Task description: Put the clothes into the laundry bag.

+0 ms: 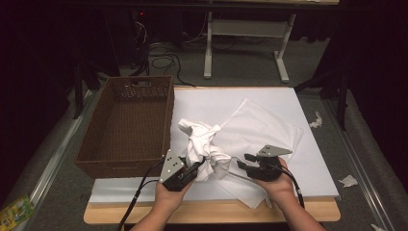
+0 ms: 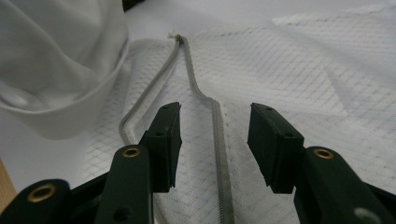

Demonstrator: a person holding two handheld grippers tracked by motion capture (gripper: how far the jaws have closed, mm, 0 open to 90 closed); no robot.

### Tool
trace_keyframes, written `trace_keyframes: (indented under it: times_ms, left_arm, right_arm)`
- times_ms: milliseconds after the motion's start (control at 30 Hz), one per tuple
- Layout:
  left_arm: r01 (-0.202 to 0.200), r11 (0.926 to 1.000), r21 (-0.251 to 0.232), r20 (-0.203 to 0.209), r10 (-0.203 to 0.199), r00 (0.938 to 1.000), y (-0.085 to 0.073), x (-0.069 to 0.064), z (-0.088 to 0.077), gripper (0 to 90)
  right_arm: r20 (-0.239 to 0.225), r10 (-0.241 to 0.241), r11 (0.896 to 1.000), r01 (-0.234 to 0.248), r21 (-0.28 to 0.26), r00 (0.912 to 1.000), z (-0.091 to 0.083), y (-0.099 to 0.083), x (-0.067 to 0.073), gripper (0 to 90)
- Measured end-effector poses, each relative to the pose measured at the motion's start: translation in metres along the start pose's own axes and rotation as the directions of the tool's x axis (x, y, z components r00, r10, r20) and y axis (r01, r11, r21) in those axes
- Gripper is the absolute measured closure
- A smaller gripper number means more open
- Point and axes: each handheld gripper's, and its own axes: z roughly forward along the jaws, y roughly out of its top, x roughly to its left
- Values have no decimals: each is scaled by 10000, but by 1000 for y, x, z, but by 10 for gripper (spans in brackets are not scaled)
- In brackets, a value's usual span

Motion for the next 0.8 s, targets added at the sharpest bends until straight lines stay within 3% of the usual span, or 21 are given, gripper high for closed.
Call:
trace_keyframes:
  times_ms: [200,267,367,533,700,800]
  left_arm:
    - [55,9999,-126,-37,-55,10000,2,1,-8,750]
    - [205,9996,-188,-65,-206,9998,2,2,-10,749]
    - [122,9998,-159,-110,-124,9999,2,2,-11,749]
    - [31,9999,-124,-50,-32,10000,2,-1,-8,749]
    - [-180,9998,-52,-19,180,9998,1,-6,-5,749]
    - [-100,10000,2,20,100,9999,0,-8,-2,749]
  right_arm:
    - [606,-373,9974,334,635,9975,10,0,-2,602]
    - [764,-513,9968,464,652,9958,10,0,-4,665]
    - [875,-400,9971,341,673,9954,8,1,-8,756]
    - [743,-246,9979,200,612,9969,4,0,-12,883]
    - [603,-274,9989,251,401,9978,0,2,-11,891]
    - [470,-226,9997,222,103,9986,-5,5,-11,892]
